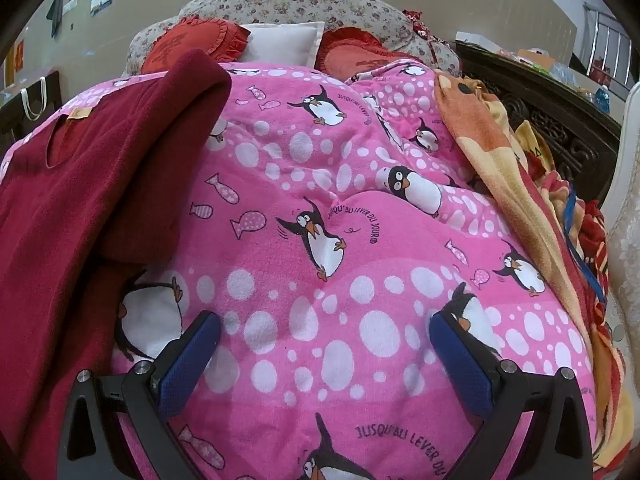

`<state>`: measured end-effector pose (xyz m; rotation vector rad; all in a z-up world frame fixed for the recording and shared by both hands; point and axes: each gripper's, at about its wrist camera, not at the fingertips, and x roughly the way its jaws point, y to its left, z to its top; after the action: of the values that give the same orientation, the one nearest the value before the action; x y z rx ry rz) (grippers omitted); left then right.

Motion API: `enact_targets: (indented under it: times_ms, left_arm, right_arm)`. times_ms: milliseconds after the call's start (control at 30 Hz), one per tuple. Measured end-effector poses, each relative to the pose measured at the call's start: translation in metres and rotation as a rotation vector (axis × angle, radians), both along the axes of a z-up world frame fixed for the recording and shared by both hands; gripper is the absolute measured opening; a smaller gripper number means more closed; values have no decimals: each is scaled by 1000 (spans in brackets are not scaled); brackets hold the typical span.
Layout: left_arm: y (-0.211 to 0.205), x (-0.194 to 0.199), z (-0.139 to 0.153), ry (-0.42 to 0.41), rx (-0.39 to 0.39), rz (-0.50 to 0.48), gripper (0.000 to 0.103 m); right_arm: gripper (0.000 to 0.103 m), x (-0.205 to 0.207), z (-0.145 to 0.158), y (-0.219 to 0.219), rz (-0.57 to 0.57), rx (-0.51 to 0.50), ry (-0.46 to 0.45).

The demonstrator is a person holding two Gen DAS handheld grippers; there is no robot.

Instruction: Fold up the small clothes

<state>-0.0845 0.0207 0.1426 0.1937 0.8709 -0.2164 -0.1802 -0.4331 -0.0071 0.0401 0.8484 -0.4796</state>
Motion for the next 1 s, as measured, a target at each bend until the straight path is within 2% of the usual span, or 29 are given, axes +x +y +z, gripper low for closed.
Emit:
enact_targets:
  times_ms: [67, 233, 367, 433, 633, 733, 800, 900, 1000]
  left_arm:
    - [-13, -9, 12, -15, -2, -26, 102]
    - [-37, -21, 16, 5, -37, -71, 102]
    - [-55, -27, 16, 15, -63, -97, 102]
    - [-63, -30, 16, 1, -61, -107, 102]
    - [-84, -33, 11, 2, -61, -145, 102]
    - [-94, -34, 15, -3, -82, -165, 102]
    - [-98, -34, 19, -5, -95, -179, 102]
    - [-104, -35, 24, -19, -97, -194, 102]
    - [-109, -36, 28, -33, -91, -201, 102]
  right_arm:
    - [103, -1, 1, -2, 0, 4, -1]
    - [103, 0, -1, 1, -3, -1, 13]
    - [103, 1, 6, 13, 13, 1, 127]
    - [103, -8, 16, 22, 27, 29, 134]
    - [102, -32, 67, 46, 35, 147, 80]
    - [103, -35, 94, 58, 26, 257, 65]
    - [103, -33, 111, 69, 27, 367, 92]
    - [103, -30, 134, 86, 86, 473, 92]
    - [103, -32, 157, 105, 110, 429, 56]
